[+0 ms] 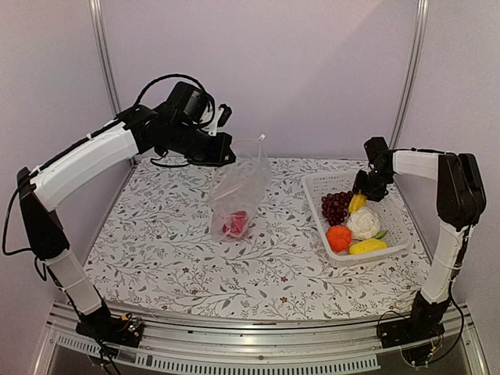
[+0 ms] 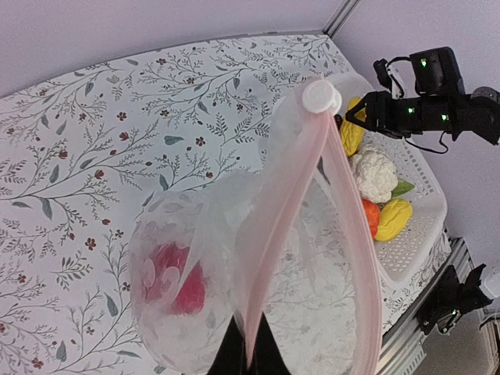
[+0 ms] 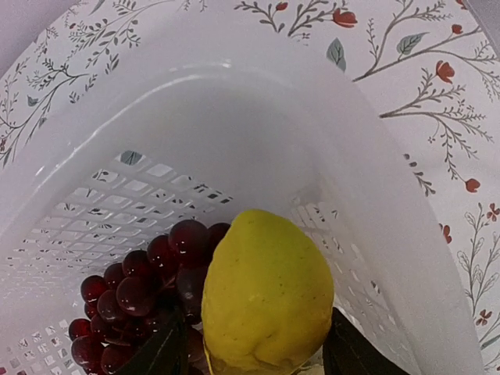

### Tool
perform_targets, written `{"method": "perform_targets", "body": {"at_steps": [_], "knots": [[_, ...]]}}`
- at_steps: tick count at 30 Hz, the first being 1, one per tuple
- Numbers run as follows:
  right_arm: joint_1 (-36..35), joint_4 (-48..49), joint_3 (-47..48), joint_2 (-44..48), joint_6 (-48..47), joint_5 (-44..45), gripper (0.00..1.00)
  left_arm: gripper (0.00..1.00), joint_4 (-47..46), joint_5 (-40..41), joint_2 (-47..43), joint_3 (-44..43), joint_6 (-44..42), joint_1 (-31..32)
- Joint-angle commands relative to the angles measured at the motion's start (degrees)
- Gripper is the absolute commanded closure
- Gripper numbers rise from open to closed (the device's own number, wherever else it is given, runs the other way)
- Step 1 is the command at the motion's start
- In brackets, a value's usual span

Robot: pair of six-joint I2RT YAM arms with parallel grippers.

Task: Place the food in the zip-top bag and seal the zipper
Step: Pick up the fake fruit from the bin, then place the fake fruit in the zipper food storage bag.

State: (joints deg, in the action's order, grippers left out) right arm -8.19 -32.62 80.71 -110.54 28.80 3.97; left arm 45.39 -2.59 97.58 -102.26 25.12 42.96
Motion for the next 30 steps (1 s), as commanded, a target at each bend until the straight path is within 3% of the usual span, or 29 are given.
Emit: {"method": "perform_targets", "body": {"at_steps": [1, 6, 13, 20, 25, 30], "knots": [[0.25, 2.98, 3.16, -2.36, 1.18, 1.09, 0.49, 1.00, 1.59, -0.25, 0.60, -0.79, -0.27, -0.85], [-1.15, 2.86, 2.42, 0.70, -0.13, 1.77, 0.56, 1.00, 0.38, -0.24, 0.89, -0.71, -0.53, -0.85], [-4.97, 2.53, -2.28, 14.80, -3.66, -0.74, 0.63, 1.00, -3.20, -2.10, 3.14, -1.25, 0.19, -0.79], [-15.31, 7.46, -1.36, 30.04, -6.93, -9.14, 0.67, 1.00, -5.53, -4.80, 6.39, -3.26, 2.10, -0.84], [-24.10, 10.22, 5.43, 30.62, -4.50, -14.41, 0.68, 1.00, -7.63, -6.27, 7.66, -3.55, 3.75, -0.86], [-31.53, 13.20, 13.14, 25.41, -5.01, -15.11, 0.68, 1.00, -8.56, -7.31, 8.03, -3.75, 5.35, -0.84]]}}
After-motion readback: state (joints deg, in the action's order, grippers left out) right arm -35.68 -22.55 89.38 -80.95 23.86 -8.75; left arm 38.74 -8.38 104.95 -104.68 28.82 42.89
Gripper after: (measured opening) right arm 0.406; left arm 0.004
